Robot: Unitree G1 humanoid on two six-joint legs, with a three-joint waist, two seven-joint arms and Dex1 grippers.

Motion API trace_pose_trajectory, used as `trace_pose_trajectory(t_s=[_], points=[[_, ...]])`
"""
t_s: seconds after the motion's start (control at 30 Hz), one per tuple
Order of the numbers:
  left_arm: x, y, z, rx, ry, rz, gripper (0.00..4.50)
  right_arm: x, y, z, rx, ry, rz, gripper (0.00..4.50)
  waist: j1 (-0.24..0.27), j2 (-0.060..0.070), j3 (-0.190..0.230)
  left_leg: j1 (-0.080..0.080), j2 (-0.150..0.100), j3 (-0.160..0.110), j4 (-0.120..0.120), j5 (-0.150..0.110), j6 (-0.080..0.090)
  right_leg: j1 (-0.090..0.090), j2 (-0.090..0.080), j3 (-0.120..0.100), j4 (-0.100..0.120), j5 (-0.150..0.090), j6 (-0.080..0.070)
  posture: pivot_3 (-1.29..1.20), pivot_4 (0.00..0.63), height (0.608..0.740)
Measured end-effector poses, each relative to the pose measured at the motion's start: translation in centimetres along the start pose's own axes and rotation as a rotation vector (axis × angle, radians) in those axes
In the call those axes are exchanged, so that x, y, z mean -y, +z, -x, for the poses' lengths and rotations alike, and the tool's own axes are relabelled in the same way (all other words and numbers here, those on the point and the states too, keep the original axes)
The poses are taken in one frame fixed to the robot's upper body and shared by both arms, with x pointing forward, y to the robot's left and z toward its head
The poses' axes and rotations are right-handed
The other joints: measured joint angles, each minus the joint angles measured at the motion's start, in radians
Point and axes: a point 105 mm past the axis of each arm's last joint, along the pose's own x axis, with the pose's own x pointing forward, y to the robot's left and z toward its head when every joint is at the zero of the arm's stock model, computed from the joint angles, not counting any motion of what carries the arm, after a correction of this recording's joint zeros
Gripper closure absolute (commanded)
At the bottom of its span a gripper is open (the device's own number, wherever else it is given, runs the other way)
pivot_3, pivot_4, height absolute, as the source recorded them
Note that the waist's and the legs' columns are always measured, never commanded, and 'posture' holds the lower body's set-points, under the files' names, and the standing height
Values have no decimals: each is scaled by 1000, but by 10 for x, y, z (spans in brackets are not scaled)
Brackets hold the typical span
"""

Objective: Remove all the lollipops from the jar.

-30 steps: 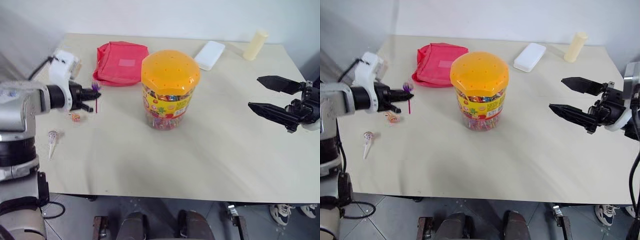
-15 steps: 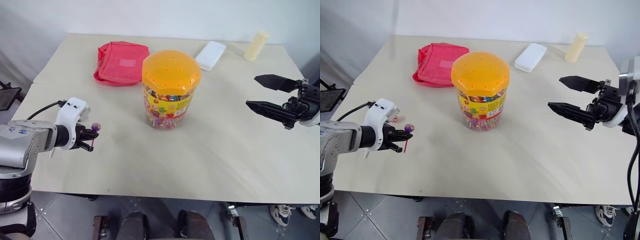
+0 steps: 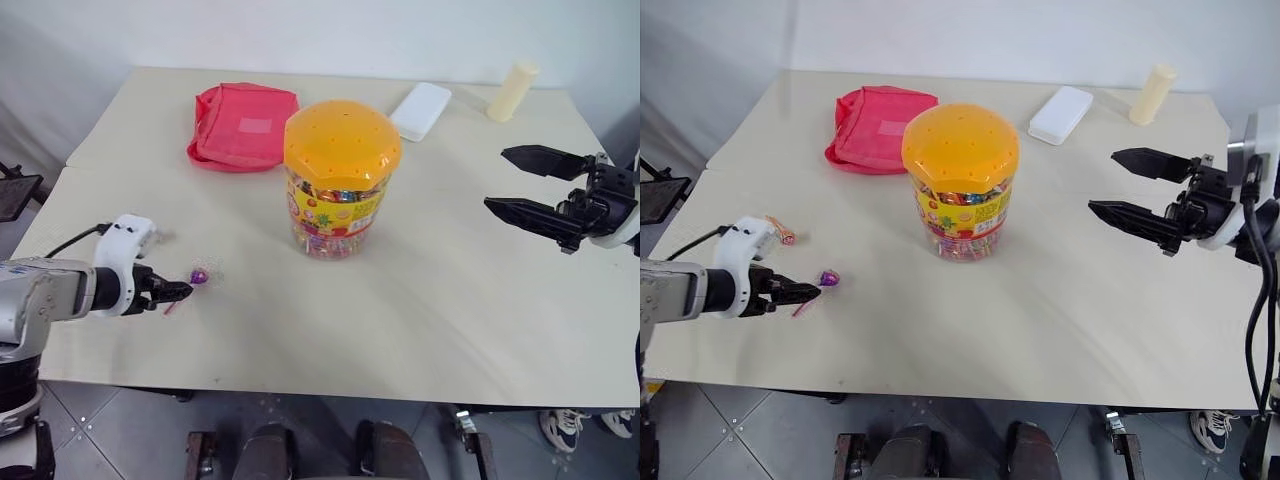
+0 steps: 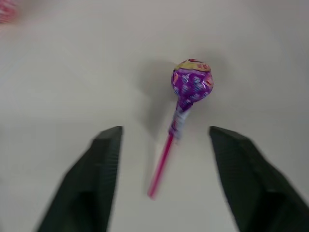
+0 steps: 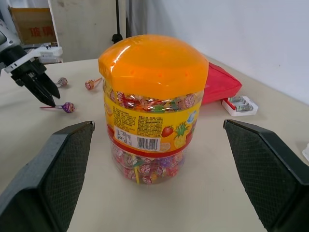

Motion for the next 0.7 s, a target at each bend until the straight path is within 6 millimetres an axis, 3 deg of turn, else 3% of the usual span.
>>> trace_pose_trajectory(t_s=[0.07, 0.3, 0.37, 0.5, 0.7], points=[[-2, 5, 11, 23, 3, -10, 12, 2, 1, 0, 0, 0, 2, 0, 2, 0, 0, 0, 0, 0, 0, 0, 0, 0, 0, 0, 0, 0, 0, 0, 150, 740], [25, 47, 47, 366, -195, -101, 12, 3, -1, -3, -10, 8, 2, 0, 0, 1, -1, 1, 0, 1, 0, 0, 0, 0, 0, 0, 0, 0, 0, 0, 150, 740], [39, 57, 54, 559, -311, -157, 12, 2, -5, -4, -26, 20, -9, 0, -1, 2, -1, 1, 0, 1, 0, 0, 0, 0, 0, 1, 0, 0, 0, 0, 150, 740], [56, 44, 51, 674, -468, -295, 12, -8, -34, 1, -139, 109, -53, 0, -1, 1, -1, 0, 0, 2, -1, 0, -1, 0, 1, 0, -1, 0, 0, 0, 150, 740], [45, 23, 46, 689, -417, -312, 12, -21, -77, 10, -304, 243, -83, 0, -1, 1, -1, 1, 0, 2, 0, 0, -1, 1, 0, 1, -1, 0, 0, 0, 150, 740]])
